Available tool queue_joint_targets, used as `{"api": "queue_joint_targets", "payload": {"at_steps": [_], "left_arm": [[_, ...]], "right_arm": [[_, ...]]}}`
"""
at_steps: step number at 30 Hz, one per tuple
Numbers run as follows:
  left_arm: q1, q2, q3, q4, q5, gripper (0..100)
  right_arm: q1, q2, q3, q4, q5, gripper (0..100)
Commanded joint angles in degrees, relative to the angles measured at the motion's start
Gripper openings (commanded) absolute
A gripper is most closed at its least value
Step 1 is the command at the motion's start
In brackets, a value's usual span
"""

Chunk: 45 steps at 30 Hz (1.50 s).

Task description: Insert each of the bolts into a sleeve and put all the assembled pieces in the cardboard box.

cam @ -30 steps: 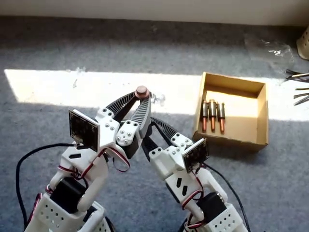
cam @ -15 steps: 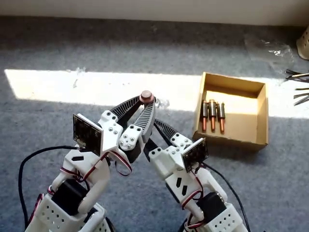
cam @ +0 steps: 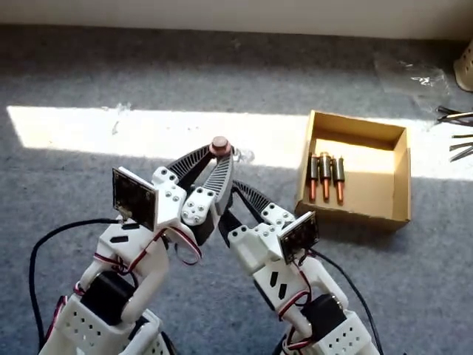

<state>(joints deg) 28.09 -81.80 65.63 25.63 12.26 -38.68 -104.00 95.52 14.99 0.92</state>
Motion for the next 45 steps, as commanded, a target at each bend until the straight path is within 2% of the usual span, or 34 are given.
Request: {"api": "queue_joint_targets", "payload": {"at_steps": [1,14,33,38,45], "left_arm": [[-0.7,-1.0,-0.4,0.0,0.5,1],[-0.7,-1.0,5.7,-0.3,0.7,1],[-0.8,-1.1,6.1,2.4,0.5,1],[-0.8,-1.1,6.1,2.4,0.5,1],[-0.8,-1.1,6.1,2.4,0.4,1]], "right_arm": [[0.7,-1.2,4.1,-1.7,0.6,0.9],[0.7,-1.2,4.1,-1.6,0.6,0.9],[1.6,-1.2,4.0,-1.6,0.2,0.9],[2.7,-1.2,3.9,-1.7,-4.7,0.9],[4.7,-1.2,2.9,-1.6,-4.9,0.9]]}}
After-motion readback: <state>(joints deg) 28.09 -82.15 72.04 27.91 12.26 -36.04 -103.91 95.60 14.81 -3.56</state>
